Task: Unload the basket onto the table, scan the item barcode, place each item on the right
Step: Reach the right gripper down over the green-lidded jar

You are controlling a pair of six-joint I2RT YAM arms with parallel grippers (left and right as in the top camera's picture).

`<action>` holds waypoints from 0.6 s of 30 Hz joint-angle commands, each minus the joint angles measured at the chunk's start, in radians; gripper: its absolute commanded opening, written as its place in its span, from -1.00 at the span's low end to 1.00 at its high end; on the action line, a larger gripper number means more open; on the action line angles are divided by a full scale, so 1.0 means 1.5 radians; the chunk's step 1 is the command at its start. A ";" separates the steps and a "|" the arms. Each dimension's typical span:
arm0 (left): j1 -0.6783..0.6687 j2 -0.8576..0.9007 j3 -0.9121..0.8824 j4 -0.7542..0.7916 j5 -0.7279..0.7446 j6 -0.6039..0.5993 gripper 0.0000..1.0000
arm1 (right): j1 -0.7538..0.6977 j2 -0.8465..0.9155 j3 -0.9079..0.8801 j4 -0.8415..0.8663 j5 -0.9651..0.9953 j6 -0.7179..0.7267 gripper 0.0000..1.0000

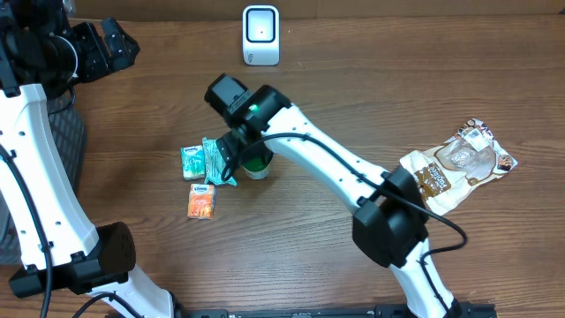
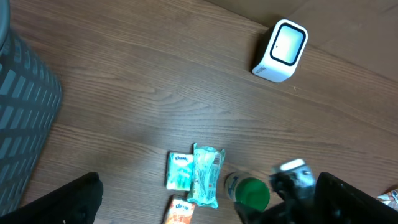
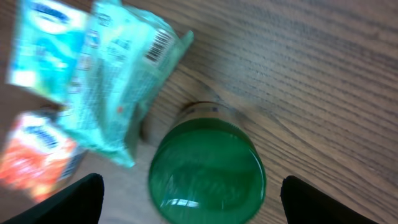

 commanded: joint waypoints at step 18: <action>0.000 -0.008 0.005 0.001 -0.003 -0.007 0.99 | -0.001 0.034 -0.003 -0.025 0.050 0.000 0.26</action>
